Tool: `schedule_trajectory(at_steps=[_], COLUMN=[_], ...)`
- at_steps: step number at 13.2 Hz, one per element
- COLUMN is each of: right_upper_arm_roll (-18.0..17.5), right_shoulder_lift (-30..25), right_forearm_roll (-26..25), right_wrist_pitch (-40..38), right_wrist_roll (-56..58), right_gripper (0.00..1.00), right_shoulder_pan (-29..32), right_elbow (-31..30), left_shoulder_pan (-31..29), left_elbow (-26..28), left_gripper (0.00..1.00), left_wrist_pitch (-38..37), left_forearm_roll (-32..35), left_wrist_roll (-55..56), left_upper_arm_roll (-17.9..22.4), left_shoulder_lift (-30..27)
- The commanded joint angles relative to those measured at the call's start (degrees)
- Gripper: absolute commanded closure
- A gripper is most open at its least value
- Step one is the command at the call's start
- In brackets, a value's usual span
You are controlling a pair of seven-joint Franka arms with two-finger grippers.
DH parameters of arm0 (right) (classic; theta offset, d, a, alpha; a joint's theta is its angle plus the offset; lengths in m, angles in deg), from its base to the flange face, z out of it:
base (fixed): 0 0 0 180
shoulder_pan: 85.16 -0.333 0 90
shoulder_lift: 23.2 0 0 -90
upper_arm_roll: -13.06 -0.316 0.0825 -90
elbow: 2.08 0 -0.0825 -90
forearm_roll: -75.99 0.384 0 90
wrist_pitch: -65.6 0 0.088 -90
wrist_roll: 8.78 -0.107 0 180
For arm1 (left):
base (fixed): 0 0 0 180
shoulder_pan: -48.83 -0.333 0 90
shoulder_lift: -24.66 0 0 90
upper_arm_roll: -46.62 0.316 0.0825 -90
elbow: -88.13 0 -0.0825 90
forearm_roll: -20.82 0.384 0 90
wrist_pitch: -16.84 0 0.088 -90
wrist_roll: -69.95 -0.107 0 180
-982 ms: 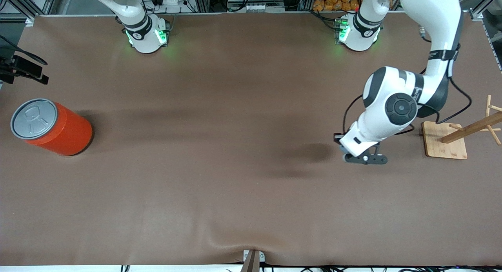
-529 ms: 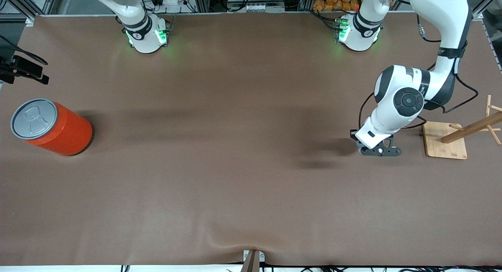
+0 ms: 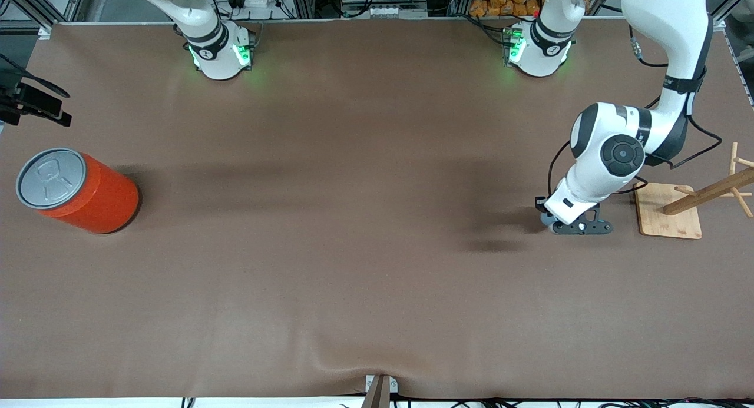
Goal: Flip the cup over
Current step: 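Carry the upright cup toward the wooden stand and lower it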
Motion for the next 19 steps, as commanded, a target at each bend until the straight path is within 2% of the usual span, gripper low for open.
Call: schedule_trajectory(at_steps=[1, 2, 3, 4, 5, 6, 16, 19], right_upper_arm_roll=[-0.7, -0.7, -0.7, -0.7, -0.7, -0.7, -0.8, -0.8], right_shoulder_lift=[0.1, 0.1, 0.1, 0.1, 0.1, 0.1, -0.1, -0.1], right_forearm_roll=[0.4, 0.4, 0.4, 0.4, 0.4, 0.4, 0.4, 0.6], right_wrist_pitch=[-0.3, -0.2, -0.3, -0.4, -0.4, -0.4, -0.5, -0.6], right_wrist_roll=[0.4, 0.4, 0.4, 0.4, 0.4, 0.4, 0.3, 0.3], right_gripper=[0.0, 0.0, 0.0, 0.0, 0.0, 0.0, 0.0, 0.0], right_shoulder_pan=[0.9, 0.8, 1.0, 1.1, 1.0, 1.0, 0.8, 1.0], right_elbow=[0.3, 0.3, 0.3, 0.3, 0.3, 0.4, 0.5, 0.5], left_shoulder_pan=[-0.7, -0.6, -0.6, -0.5, -0.5, -0.7, 0.0, -0.1], left_elbow=[-0.2, -0.2, -0.3, -0.5, -1.1, -2.7, -24.2, -29.1], left_gripper=[0.76, 0.73, 0.65, 0.49, 0.28, 0.0, 0.0, 0.0], left_wrist_pitch=[1.3, 1.3, 1.3, 1.0, 0.8, -0.3, -26.0, -30.1], left_forearm_roll=[1.2, 1.2, 1.2, 1.2, 1.2, 1.2, 0.1, -0.5], left_wrist_roll=[0.9, 1.2, 1.2, 1.3, 1.2, 0.7, 0.3, 0.2], left_upper_arm_roll=[-0.6, -0.6, -0.6, -0.6, -0.7, -0.7, -1.0, -1.1], left_shoulder_lift=[1.5, 1.5, 1.5, 1.0, 0.6, 0.4, 0.1, 0.1])
